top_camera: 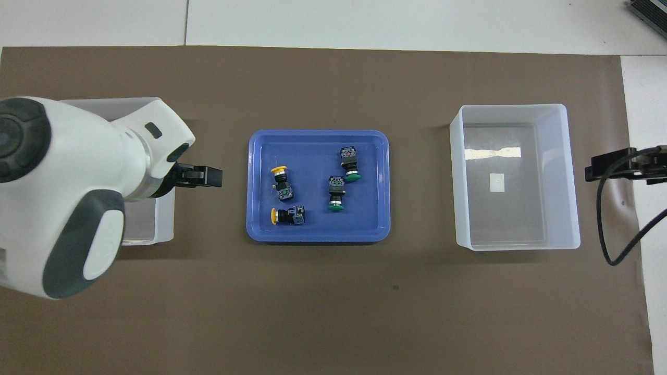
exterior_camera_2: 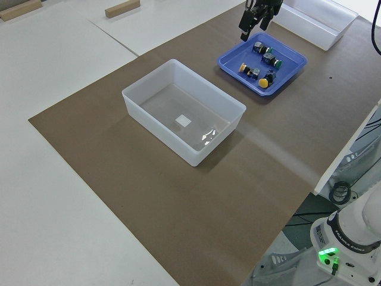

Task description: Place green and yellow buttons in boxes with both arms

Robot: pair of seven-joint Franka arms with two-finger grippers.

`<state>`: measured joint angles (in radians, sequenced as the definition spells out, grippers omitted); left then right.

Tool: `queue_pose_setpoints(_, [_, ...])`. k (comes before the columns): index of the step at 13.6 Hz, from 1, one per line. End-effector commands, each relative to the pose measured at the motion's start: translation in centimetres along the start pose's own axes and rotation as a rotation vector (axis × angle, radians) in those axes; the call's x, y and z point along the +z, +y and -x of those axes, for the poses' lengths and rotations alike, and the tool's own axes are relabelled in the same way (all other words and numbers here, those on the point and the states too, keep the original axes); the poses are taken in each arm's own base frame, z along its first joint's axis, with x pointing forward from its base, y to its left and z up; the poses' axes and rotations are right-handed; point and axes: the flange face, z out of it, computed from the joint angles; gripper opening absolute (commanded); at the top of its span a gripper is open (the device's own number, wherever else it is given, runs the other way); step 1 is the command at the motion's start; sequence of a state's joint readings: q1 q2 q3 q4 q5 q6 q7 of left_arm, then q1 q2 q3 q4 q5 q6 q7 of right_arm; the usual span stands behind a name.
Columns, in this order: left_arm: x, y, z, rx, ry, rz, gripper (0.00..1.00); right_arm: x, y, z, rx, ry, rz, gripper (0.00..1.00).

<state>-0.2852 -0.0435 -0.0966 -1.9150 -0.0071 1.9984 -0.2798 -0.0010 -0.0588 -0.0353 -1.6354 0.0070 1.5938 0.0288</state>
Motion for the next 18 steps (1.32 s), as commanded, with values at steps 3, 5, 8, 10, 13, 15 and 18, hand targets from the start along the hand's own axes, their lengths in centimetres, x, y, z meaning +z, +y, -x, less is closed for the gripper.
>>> queue_pose_setpoints(3, [8.7, 5.0, -0.4, -0.140, 0.104, 0.082, 1.00, 2.9, -3.0, -1.0, -0.076, 0.076, 0.004, 1.00])
queue_pose_setpoints(5, [12.8, 5.2, -0.8, -0.156, 0.134, 0.100, 1.00, 5.1, -5.1, -2.8, -0.097, 0.074, -0.002, 1.00])
queue_pose_setpoints(8, [19.0, 7.7, -1.1, -0.197, 0.166, 0.140, 1.00, 8.9, -9.8, -5.0, -0.129, 0.105, -0.014, 1.00])
queue_pose_setpoints(10, [21.1, 7.8, -1.0, -0.200, 0.165, 0.142, 1.00, 11.9, -12.6, -6.1, -0.142, 0.099, -0.029, 1.00])
queue_pose_setpoints(13, [22.2, 8.5, -0.4, -0.222, 0.145, 0.141, 0.90, 16.8, -18.2, -7.1, -0.129, 0.122, -0.075, 1.00])
queue_pose_setpoints(15, [22.3, 8.5, -0.3, -0.234, 0.138, 0.138, 0.52, 20.1, -21.9, -7.2, -0.103, 0.148, -0.090, 1.00])
queue_pose_setpoints(18, [22.3, 8.4, -0.3, -0.235, 0.121, 0.128, 0.00, 23.6, -25.1, -7.4, -0.124, 0.180, -0.107, 1.00])
